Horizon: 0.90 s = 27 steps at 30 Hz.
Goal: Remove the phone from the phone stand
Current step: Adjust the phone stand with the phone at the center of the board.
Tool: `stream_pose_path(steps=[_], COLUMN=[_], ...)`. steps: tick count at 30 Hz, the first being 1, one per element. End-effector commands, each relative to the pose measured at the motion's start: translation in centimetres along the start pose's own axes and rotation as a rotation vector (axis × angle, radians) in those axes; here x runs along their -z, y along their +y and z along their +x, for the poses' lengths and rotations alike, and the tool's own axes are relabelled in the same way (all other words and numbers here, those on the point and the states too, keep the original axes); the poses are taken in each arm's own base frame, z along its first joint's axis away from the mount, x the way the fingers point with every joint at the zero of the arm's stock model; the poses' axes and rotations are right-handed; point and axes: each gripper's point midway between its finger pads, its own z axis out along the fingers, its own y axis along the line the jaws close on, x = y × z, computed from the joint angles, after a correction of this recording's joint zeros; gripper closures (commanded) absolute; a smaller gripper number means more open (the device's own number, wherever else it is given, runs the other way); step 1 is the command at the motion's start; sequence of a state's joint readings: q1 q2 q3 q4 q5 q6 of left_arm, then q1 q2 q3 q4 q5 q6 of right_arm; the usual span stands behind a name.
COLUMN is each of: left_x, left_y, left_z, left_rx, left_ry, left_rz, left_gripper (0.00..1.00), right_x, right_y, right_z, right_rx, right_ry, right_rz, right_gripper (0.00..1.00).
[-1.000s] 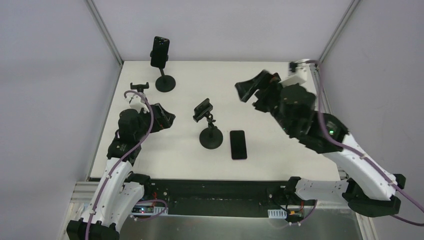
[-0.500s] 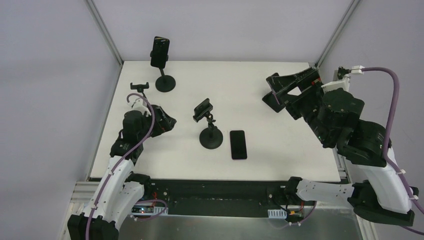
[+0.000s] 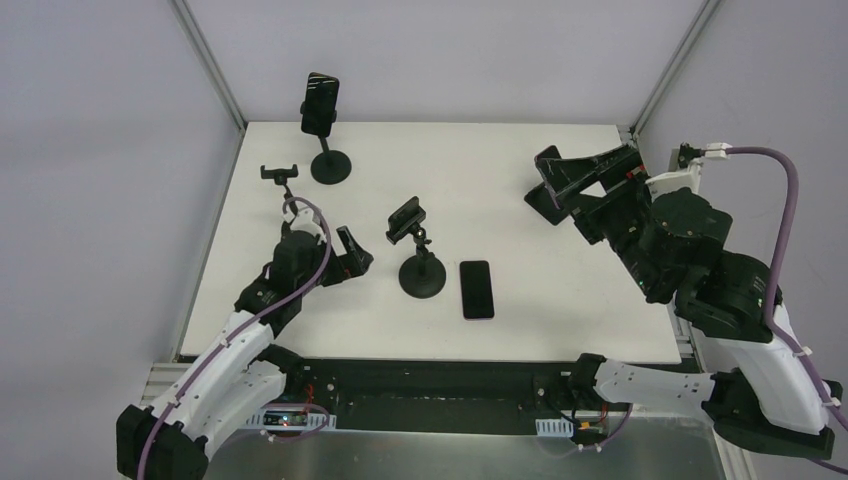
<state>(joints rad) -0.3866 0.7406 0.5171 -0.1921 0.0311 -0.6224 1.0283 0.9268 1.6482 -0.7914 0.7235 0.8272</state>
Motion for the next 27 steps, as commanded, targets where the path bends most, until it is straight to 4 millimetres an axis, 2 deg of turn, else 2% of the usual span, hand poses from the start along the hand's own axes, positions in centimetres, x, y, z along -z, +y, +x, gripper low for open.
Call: stream_pose_path(steps=[1,4,7,9,10,12,16,22,27], left_x=[-0.2,0.0,0.0,0.0,0.0,0.0,0.2,0.0,-0.2], left_y=[1.0,0.8,0.5,0.0,-0.5,-1.0,-1.5,-2.7,-3.8], left_z=[0.0,-0.3,-0.4,-0.3,-0.1,0.4,1.6,3.8,5.3], left_rx=[0.036,0.042,0.043,0.034,0.024,0.009,0.006,0.037,0.043], left_ry=[-0.036,-0.052,-0.047,-0.039,-0.034,-0.028,-0.021,-0.017,-0.021], left_rz=[-0.051,-0.046,-0.036,-0.022,-0.011,0.0,0.025,0.08,0.104], left_gripper=[0.0,0.0,0.0,0.0,0.0,0.0,0.02,0.13,0.24], right_x=[0.2,-1.1,-2.8,-3.8,-4.3,-5.4,-7.1,-10.7,-14.1], right_y=[0.9,0.0,-2.4,-3.9,-4.5,-6.9,-12.4,-16.2,-18.5], right_z=[-1.5,-0.7,0.4,2.4,3.9,6.1,9.7,14.5,17.3], right_rx=[0.003,0.06,0.165,0.232,0.246,0.175,0.098,-0.031,-0.121], right_ry=[-0.057,-0.072,-0.098,-0.053,-0.002,0.078,0.269,0.468,0.52], right_rz=[-0.033,0.016,0.084,0.052,-0.001,-0.006,0.139,0.173,0.218], right_gripper=[0.01,0.01,0.01,0.01,0.01,0.01,0.01,0.01,0.01])
